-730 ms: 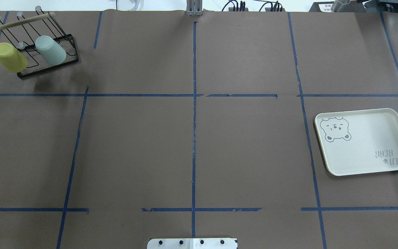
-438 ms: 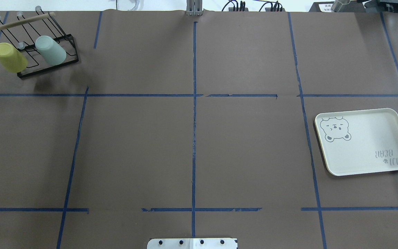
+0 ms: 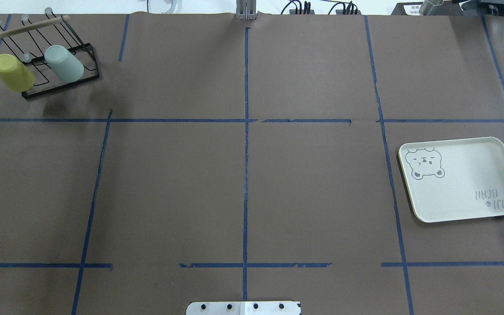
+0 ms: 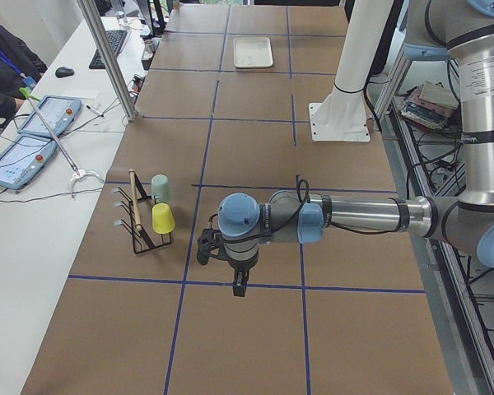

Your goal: Left arm grabs green cup and hands to right arm on tray

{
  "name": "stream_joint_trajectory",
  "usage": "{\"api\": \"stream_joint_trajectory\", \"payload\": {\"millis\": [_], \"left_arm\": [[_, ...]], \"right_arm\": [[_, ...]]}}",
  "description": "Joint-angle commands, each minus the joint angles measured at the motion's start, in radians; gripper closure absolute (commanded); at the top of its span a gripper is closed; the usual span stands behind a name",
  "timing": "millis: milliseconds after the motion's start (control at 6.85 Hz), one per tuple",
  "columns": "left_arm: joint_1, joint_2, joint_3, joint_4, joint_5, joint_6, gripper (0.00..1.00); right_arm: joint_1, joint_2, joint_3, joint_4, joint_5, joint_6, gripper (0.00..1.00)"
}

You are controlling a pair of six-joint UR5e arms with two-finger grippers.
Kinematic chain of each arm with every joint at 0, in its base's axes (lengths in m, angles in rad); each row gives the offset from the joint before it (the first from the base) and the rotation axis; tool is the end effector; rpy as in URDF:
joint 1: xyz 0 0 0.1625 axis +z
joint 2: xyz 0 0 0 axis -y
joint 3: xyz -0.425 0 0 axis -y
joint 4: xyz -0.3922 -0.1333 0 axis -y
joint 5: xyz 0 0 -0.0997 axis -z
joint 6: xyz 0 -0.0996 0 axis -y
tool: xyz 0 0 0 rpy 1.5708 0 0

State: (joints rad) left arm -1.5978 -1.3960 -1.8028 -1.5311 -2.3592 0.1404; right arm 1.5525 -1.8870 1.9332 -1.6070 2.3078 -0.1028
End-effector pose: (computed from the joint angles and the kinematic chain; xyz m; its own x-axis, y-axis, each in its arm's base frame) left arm -0.0739 -0.4167 0.6271 0.7019 0.1333 -0.6997 -0.0719 0.9906 0.1166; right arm 0.0598 -0.3612 0.6211 0.7345 -0.1228 0.6675 0.0942 0.9924 0.0789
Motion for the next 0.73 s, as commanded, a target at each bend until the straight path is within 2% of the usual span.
{"api": "stream_joint_trajectory", "payload": {"millis": [0, 292, 438, 584], "left_arm": [[0.001, -0.12, 0.026, -0.095, 0.003, -0.007, 0.0], [0.001, -0.13, -0.013, -0.144, -0.002, -0.005, 0.0], [0.005, -0.132, -0.024, -0.203, 0.0, -0.136, 0.0], [0.045, -0.132, -0.042, -0.351, 0.008, -0.368, 0.0]], "right_arm": [[0.001, 0.0, 0.004, 0.001, 0.001, 0.0, 0.0], [0.001, 0.002, 0.01, -0.001, 0.002, 0.002, 0.0], [0.001, 0.0, 0.009, -0.001, 0.002, 0.002, 0.0], [0.0, 0.0, 0.01, 0.001, 0.002, 0.002, 0.0]]}}
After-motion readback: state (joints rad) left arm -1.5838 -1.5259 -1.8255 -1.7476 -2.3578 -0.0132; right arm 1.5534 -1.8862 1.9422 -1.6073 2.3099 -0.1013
